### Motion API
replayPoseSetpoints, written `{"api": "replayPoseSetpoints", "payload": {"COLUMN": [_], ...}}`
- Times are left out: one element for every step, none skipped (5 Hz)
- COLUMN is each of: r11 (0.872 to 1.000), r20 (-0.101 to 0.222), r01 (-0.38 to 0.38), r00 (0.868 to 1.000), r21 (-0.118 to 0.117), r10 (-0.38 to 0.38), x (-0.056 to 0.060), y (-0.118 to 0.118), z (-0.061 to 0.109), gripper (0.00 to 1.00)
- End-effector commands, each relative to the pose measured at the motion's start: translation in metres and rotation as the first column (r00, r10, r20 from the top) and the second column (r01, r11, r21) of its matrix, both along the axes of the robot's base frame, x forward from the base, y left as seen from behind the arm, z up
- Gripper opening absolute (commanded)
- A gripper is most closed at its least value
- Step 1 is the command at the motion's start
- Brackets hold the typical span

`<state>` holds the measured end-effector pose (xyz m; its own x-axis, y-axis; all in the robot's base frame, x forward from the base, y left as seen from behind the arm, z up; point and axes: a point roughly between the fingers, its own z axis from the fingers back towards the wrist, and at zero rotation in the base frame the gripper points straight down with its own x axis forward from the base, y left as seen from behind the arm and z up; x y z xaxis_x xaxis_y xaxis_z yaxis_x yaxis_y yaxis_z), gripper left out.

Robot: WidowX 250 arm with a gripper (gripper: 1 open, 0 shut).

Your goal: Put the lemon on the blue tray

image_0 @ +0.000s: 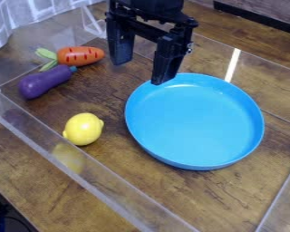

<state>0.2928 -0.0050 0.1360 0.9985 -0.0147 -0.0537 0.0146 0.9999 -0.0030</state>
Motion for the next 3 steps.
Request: {"api": "replayPoseSetpoints", "payload": {"r11": [1.0, 0.999, 0.993], "r20": [-0.01, -0.012, -0.011], "r01": [0.012, 0.054, 0.12], "r00": [1.0, 0.998, 0.993], "r21": [-0.002, -0.002, 0.003], "r10": [-0.012, -0.054, -0.12], "x": [-0.001, -0.006, -0.015], "y": [0.001, 0.01, 0.021], "z": [-0.006, -0.018, -0.029], "gripper": [1.0, 1.0, 1.0]}}
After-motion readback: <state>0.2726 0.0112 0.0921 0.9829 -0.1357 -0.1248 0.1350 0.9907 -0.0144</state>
